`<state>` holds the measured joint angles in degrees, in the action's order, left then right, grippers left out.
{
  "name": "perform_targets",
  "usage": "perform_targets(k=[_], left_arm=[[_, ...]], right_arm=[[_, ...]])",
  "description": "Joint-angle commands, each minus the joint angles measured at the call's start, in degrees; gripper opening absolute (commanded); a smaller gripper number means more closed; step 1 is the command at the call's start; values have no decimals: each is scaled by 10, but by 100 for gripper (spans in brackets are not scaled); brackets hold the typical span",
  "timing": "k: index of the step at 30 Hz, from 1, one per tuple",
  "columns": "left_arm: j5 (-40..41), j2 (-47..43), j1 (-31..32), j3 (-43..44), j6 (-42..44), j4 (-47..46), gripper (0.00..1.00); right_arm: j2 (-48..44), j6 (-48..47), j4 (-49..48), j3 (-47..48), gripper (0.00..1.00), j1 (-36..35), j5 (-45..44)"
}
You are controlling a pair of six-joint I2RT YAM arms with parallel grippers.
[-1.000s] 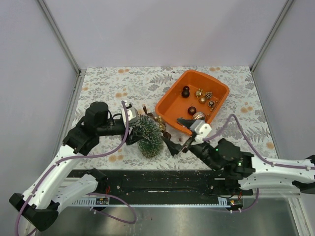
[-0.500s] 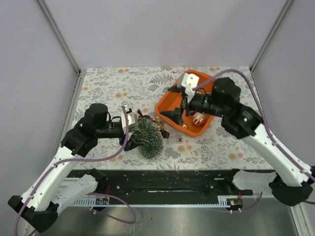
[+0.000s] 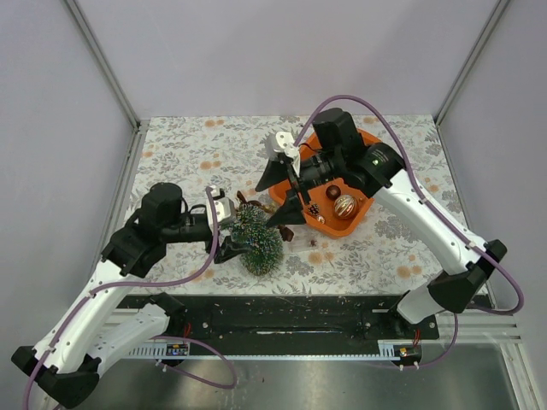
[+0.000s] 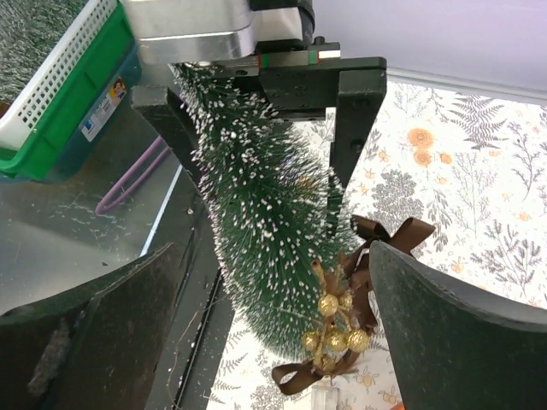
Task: Decorate the small christmas tree
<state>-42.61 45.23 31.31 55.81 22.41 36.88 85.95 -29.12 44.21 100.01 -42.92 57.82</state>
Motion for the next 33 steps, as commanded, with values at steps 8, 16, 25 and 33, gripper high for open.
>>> perform_targets(k=[8,16,25,33], left_arm=[[45,-24,-4,-35,-40,-70,92],[74,-32,-11,-37,-47,-74,96],[172,-51,-19,-31,-84,-88,99],[243,-109,-24,-20,-162,-95,99]], right_arm=[[75,-10,-31,62,94,-38,31],[118,-31,15,91,67,-60,34],[87,-44,18,78,0,-60,-45],[40,16,-53,33,0,-60,-255]])
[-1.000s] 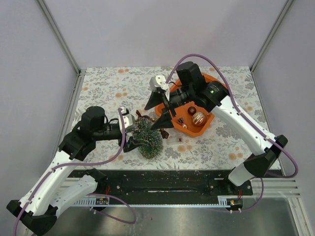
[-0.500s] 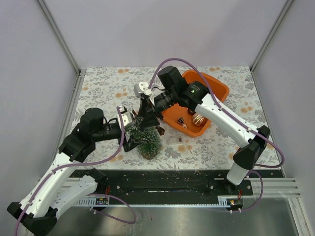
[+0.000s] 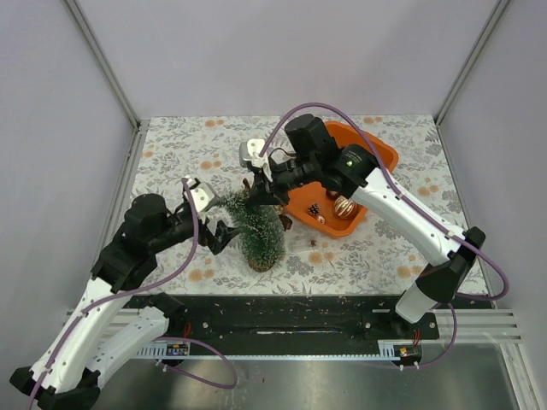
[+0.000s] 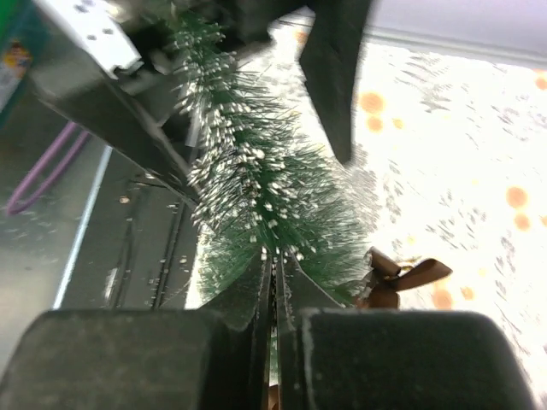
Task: Decorate the small christmas tree
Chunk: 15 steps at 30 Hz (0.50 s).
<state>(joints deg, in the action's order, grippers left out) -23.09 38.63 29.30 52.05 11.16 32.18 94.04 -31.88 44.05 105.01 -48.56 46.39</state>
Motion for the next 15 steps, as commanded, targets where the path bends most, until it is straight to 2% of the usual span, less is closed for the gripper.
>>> perform_targets(k=[1,3,6,10,15], left_arm=[[40,-53,-6,16,-55,-47,99],[20,-65,-5,14,-68,-43,99],[-11,-66,-4,-2,-76,-35,99],[-44,-62,-5,-42,-64,-51,99],[-74,-45,-5,-92,-61,-115,99]], right_arm=[[-45,60,-66,-23,0,-2,-165],[-49,100,-97,-45,0,-3,-207],[-60,193,-155,-82,0,-4,-316],[-103,292,-239,-158,0,-9,-377],[-172,340,-345,-261,0,-44,-476]])
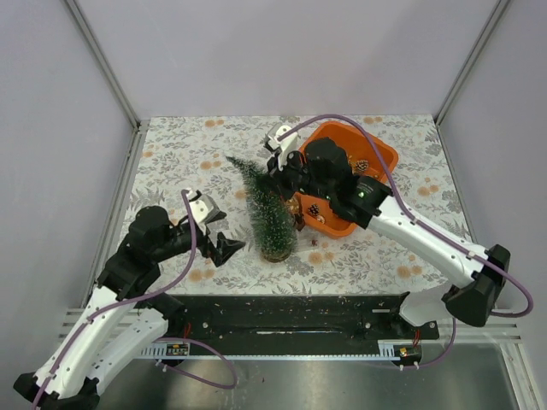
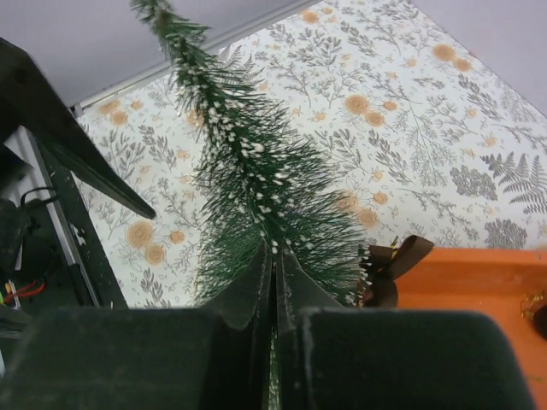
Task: Decorate the small christmas tree
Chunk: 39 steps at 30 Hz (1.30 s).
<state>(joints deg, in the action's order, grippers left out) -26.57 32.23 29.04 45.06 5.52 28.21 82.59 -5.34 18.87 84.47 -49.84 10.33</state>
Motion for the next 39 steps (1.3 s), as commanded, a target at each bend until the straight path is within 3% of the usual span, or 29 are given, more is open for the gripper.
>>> perform_targets(k=[1,13,17,22,31,34,37,39], left_arm=[[-45,29,-3,-22,-7,-85,99],[-185,133,-50,6,-19,-137,98],[-256,148,-72,-3,-28,-151,84],[-287,152,-79,-20,-53,-199,68],[-358,160,-79,-47,-88,-300,27],[-370,157,-79,-49,-76,-298,18],[-382,151,-81,-51,-59,-283,3],[-392,147,-86,-51,-32,-268,0]], right_arm=[[-67,73,-109,-69,0,-41,-128],[-108,64,-166,-125,0,-140,-262],[-121,67,-169,-141,0,-169,-303],[-133,80,-177,-157,0,-204,-369],[-140,98,-183,-161,0,-255,-421],[-148,100,-183,-156,6,-258,-419],[-154,103,-176,-149,14,-263,-418],[-155,103,-168,-146,22,-265,-418]])
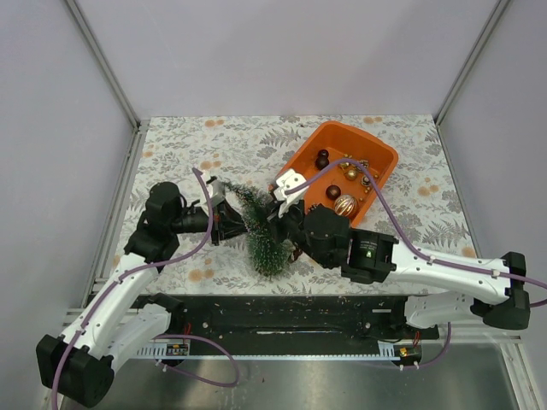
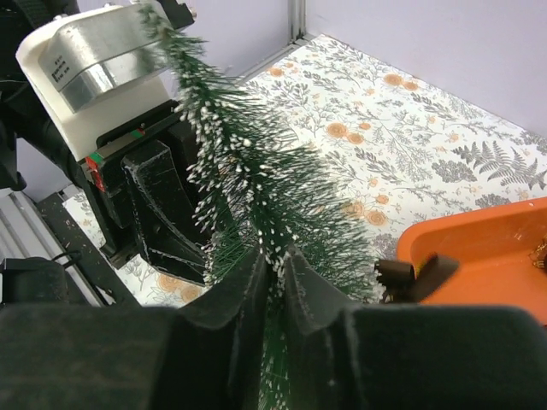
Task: Decorate the small christmas tree
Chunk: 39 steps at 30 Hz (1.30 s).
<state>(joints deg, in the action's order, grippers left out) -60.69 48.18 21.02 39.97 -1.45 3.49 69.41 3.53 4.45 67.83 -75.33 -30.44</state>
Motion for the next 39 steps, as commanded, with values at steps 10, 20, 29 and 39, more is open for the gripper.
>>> perform_targets(k=[10,20,29,39], left_arm=[[-94,-40,-22,-11,165,67,0],[-131,-20,-25,-2,125,-101,0],[-151,-3,-29,27,174,-99,0],[-163,-33,-29,-18,197,-64,0]], right_arm=[[-120,-4,-2,-9,99,-10,-92],[-169,97,73,-24,99,189,-37],[91,281,201,38,99,507,179],[219,330,257,51,100,555,132]])
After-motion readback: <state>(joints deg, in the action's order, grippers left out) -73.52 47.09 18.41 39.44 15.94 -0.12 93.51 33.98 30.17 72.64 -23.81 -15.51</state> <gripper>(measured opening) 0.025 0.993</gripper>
